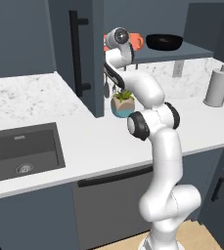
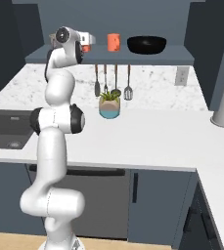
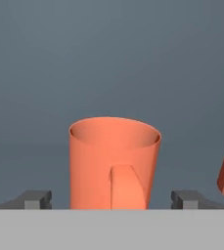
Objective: Gather all objects into one cabinet and sort the glasses and bowls to opposite sides.
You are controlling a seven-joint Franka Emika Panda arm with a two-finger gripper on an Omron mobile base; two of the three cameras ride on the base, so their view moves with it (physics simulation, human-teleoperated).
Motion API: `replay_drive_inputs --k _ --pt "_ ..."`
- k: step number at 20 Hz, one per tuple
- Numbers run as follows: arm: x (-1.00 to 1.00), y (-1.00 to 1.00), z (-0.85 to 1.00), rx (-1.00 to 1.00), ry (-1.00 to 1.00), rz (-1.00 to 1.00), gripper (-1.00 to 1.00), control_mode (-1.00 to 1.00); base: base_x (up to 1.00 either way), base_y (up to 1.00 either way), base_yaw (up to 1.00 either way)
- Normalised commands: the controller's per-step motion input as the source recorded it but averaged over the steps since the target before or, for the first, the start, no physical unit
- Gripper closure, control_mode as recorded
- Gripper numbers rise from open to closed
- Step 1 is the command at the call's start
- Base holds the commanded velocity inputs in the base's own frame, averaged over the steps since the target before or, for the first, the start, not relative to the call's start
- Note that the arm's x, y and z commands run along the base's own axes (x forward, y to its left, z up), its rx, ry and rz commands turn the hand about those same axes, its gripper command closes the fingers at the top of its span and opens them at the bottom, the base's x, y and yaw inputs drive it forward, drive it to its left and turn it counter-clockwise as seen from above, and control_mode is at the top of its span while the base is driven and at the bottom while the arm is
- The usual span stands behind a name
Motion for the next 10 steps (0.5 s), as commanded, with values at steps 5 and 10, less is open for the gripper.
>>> replay_drive_inputs --k 5,10 --pt "-0.47 -0.18 -0.01 0.0 0.1 -0.15 -1.0 -1.0 0.0 0.0 0.0" --pt "-0.97 -0.42 -0.16 -0.01 0.25 -0.27 -1.0 -1.0 0.0 0.0 0.0"
